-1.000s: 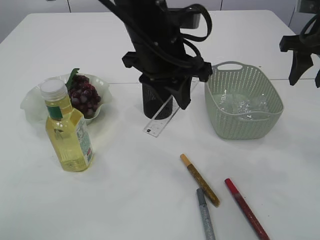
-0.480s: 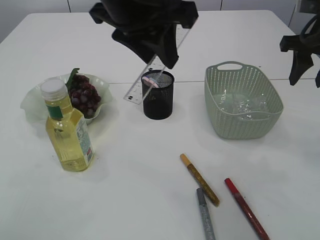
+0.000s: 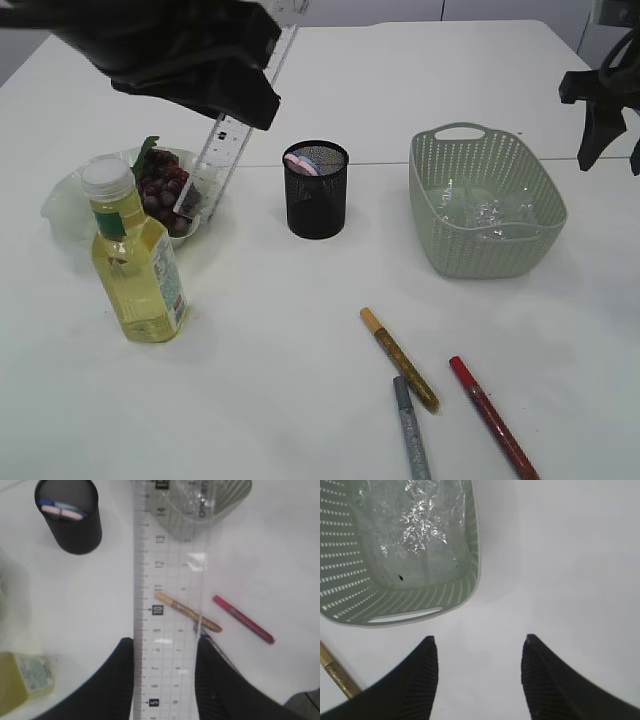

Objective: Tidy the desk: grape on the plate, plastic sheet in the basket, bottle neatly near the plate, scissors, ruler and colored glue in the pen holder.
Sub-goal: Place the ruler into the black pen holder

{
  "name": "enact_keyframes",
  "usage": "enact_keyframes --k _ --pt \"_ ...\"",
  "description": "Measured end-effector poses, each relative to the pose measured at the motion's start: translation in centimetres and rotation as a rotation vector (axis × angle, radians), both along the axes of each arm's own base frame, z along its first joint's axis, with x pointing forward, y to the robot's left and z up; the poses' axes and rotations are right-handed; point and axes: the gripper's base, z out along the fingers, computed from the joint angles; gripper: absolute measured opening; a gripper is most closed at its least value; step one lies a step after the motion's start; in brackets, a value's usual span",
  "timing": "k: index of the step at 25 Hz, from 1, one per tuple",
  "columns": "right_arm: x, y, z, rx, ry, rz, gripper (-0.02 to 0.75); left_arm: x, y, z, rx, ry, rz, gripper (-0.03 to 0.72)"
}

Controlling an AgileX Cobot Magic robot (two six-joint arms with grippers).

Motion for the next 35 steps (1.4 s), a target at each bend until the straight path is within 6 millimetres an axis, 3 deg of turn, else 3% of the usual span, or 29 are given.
enact_keyframes --k 4,9,18,26,35 --pt "0.0 0.0 0.0 0.0 0.0 0.0 0.398 -0.6 1.0 -1.8 -0.057 -0.142 0.004 0.248" --pt "0.0 0.0 0.0 0.0 0.0 0.0 0.397 -0.1 1.0 -5.7 -0.11 -0.322 -0.03 0.248" --pt "0.0 0.0 0.0 0.0 0.0 0.0 0.398 5.2 1.4 -8.1 -0.298 -0.578 0.046 0.248" --pt "0.0 0.0 0.0 0.0 0.0 0.0 0.398 9.3 0.4 -11.9 -0.413 -0.707 0.068 0.248" --pt "0.0 0.0 0.0 0.0 0.0 0.0 0.398 13.6 -1.4 -12.2 -0.419 -0.776 0.073 0.249"
